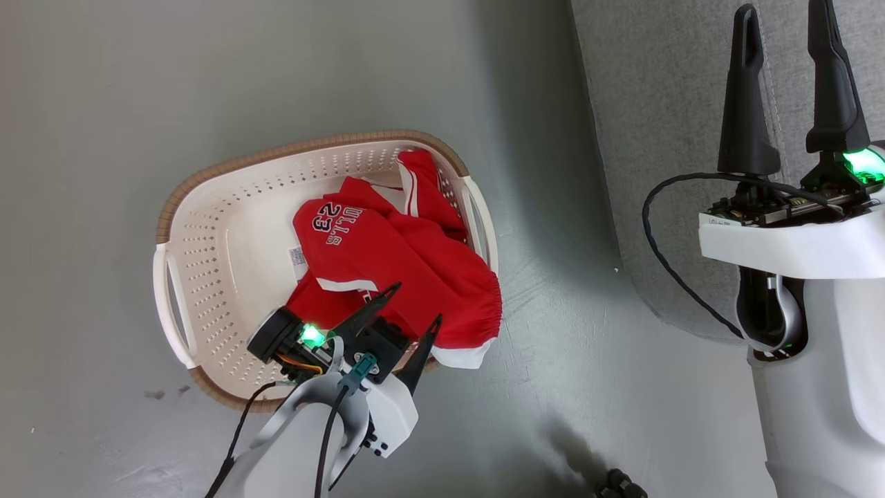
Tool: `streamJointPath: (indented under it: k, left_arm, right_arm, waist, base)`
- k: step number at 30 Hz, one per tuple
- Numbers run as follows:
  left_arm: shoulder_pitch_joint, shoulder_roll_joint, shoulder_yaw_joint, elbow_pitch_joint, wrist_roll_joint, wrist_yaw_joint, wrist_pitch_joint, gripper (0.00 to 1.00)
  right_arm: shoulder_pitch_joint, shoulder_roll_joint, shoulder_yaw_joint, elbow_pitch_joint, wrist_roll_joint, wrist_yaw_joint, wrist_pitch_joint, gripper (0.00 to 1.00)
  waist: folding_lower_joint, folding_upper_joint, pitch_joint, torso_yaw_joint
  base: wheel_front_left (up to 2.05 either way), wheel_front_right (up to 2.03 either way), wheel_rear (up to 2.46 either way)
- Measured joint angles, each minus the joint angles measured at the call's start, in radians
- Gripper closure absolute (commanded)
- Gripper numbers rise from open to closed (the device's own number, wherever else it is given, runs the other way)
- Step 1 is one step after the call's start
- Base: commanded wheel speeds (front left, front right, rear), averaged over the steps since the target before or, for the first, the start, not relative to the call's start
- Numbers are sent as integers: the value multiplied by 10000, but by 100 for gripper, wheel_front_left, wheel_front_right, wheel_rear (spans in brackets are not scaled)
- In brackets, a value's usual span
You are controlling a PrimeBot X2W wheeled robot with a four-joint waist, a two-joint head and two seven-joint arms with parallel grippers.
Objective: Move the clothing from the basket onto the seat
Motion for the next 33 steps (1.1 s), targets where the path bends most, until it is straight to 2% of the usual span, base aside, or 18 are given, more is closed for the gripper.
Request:
streamJointPath:
  k: [18, 24, 33]
  left_arm:
    - [-344, -12, -771, 596, -817, -353, 6, 0]
    - [-316, -6, -1290, 606, -1768, -428, 393, 0]
    - [-361, -2, -1592, 1126, -1783, -430, 1041, 0]
  right_arm:
    - [-211, -4, 73, 176, 132, 2, 0, 0]
    - [-212, -4, 188, 217, 157, 2, 0, 0]
    - [-212, -4, 234, 221, 157, 2, 0, 0]
  waist:
    - [0, 0, 358, -247]
    - [0, 0, 353, -319]
    - [-1, 0, 415, -403]
  base:
    - [0, 0, 0]
    - [0, 0, 0]
    - [0, 0, 0]
